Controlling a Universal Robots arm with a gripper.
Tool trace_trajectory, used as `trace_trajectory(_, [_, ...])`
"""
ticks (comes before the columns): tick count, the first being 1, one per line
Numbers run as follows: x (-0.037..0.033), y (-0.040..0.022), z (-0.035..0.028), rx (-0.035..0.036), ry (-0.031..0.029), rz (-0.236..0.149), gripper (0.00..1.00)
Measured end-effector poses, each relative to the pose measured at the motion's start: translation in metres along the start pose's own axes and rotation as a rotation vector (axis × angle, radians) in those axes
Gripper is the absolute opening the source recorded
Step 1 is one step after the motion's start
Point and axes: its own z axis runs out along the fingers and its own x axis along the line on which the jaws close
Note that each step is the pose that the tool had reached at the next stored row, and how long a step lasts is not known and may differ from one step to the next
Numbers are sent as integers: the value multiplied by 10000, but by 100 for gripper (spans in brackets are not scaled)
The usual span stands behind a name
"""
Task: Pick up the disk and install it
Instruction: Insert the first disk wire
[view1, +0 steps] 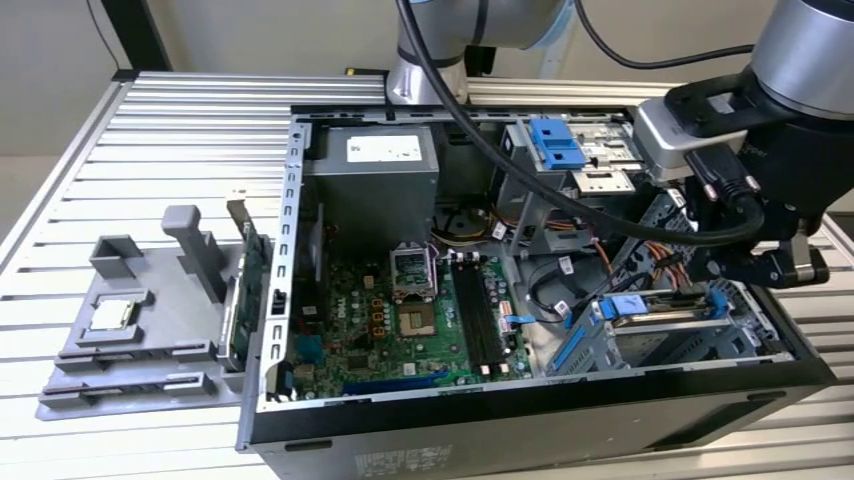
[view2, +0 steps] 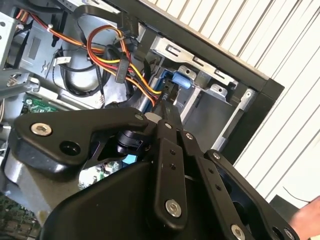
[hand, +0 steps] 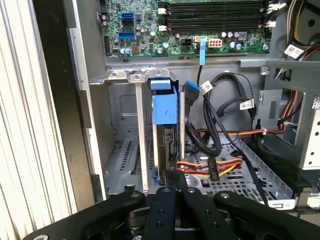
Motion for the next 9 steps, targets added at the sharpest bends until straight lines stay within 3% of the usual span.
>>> trace_trajectory(4, [-66, 2, 2, -2, -40, -176, 0])
trace_trajectory(9, [-81, -21, -7, -6, -88, -384, 0])
